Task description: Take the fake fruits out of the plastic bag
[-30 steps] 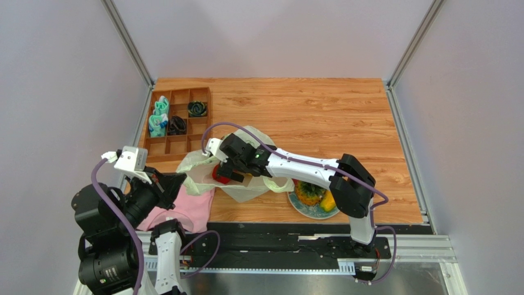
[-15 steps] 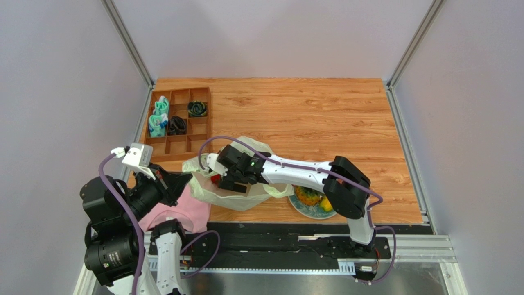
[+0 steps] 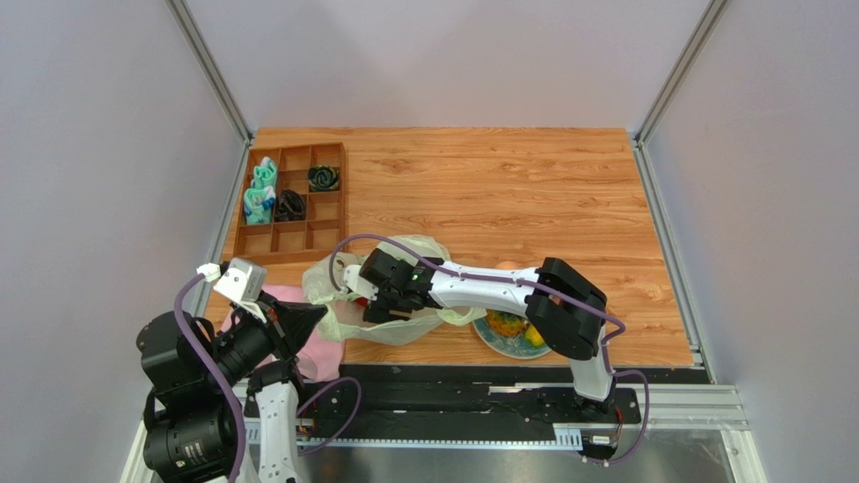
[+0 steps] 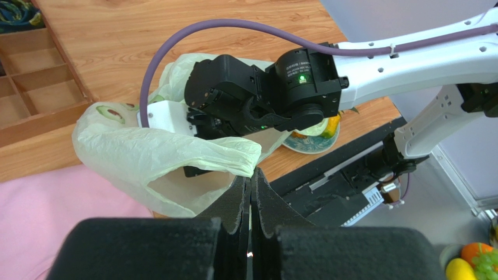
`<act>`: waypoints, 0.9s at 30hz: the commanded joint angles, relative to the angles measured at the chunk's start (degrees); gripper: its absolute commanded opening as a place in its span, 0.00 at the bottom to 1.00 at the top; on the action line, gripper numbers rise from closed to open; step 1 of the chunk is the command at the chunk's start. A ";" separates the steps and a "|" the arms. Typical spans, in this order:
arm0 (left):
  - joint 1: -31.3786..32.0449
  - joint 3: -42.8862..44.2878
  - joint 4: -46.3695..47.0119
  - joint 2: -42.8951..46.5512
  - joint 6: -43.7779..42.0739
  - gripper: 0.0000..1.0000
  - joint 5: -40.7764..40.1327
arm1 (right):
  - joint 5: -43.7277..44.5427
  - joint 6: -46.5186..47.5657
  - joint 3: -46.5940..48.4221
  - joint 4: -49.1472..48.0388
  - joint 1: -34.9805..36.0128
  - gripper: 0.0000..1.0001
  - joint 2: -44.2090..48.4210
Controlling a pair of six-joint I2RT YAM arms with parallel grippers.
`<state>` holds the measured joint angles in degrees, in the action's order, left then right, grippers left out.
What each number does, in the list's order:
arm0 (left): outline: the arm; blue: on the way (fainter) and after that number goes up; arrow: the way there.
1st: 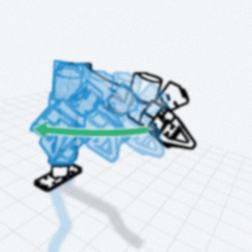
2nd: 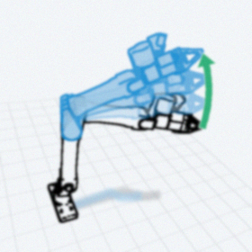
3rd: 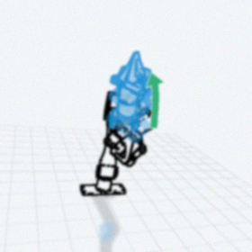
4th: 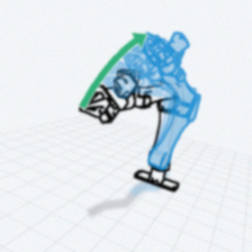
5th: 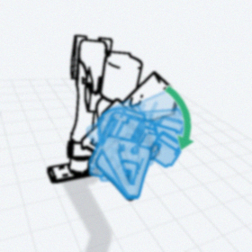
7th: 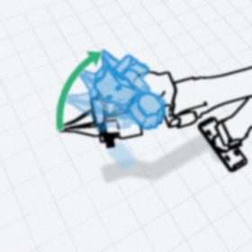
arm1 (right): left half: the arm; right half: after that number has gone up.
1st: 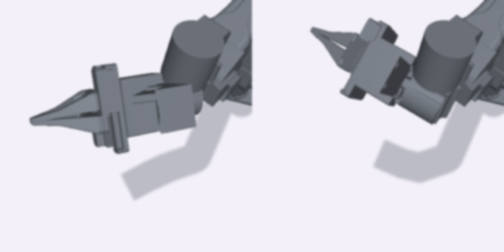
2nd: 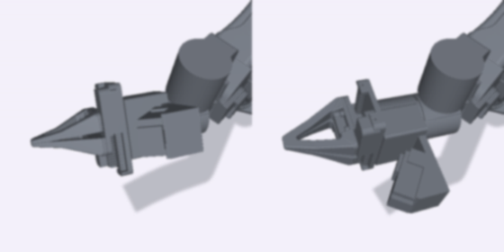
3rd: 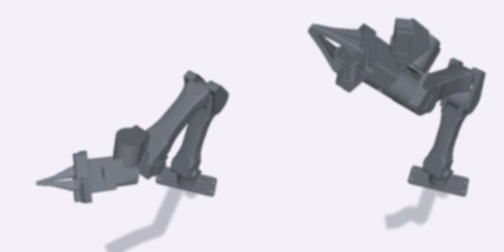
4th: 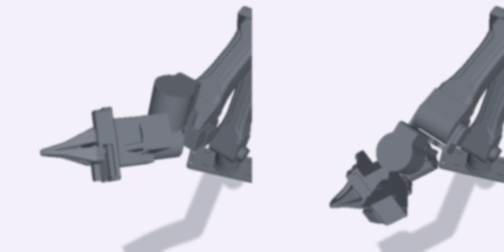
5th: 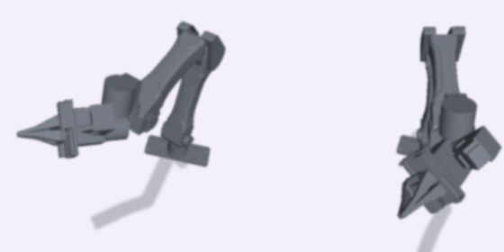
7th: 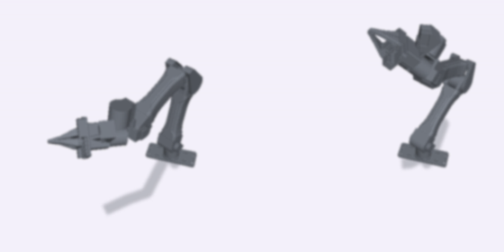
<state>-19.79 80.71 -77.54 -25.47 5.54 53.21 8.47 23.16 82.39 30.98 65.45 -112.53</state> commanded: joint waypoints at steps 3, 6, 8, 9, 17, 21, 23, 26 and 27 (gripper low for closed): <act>0.28 -2.04 -5.70 1.13 -1.41 0.00 3.47 | 1.99 -1.02 -1.79 -3.73 0.20 0.85 -1.55; 0.19 -3.45 -5.08 1.22 -1.32 0.00 3.83 | 1.29 0.57 -1.53 -4.09 0.29 0.68 -1.82; 0.28 -4.33 -4.55 1.30 -1.06 0.00 4.09 | 1.55 1.63 -1.44 -4.35 0.47 0.54 -1.12; 0.28 -4.59 -4.29 1.13 -0.71 0.00 4.18 | 1.46 2.06 -1.44 -4.09 0.47 0.48 -0.50; 0.28 -9.51 4.22 0.08 3.06 0.00 5.15 | -5.99 3.21 1.19 3.63 0.73 0.20 10.30; 0.28 -12.41 15.27 -2.37 7.28 0.00 5.07 | -17.50 3.74 4.01 11.54 0.21 0.18 16.27; 0.28 -12.59 18.55 -4.48 8.69 0.00 5.06 | -20.86 3.48 4.71 12.08 0.03 0.17 18.04; 0.19 -12.24 21.37 -10.28 7.74 0.00 4.89 | -23.58 3.21 7.16 13.40 -0.93 0.16 19.72; 0.28 -11.98 21.72 -12.91 7.47 0.00 5.23 | -23.93 3.21 8.48 13.49 -1.03 0.16 20.07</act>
<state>-19.57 68.31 -63.81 -31.20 11.77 57.47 -8.62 25.85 86.46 41.58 65.43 -94.83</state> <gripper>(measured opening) 0.006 0.161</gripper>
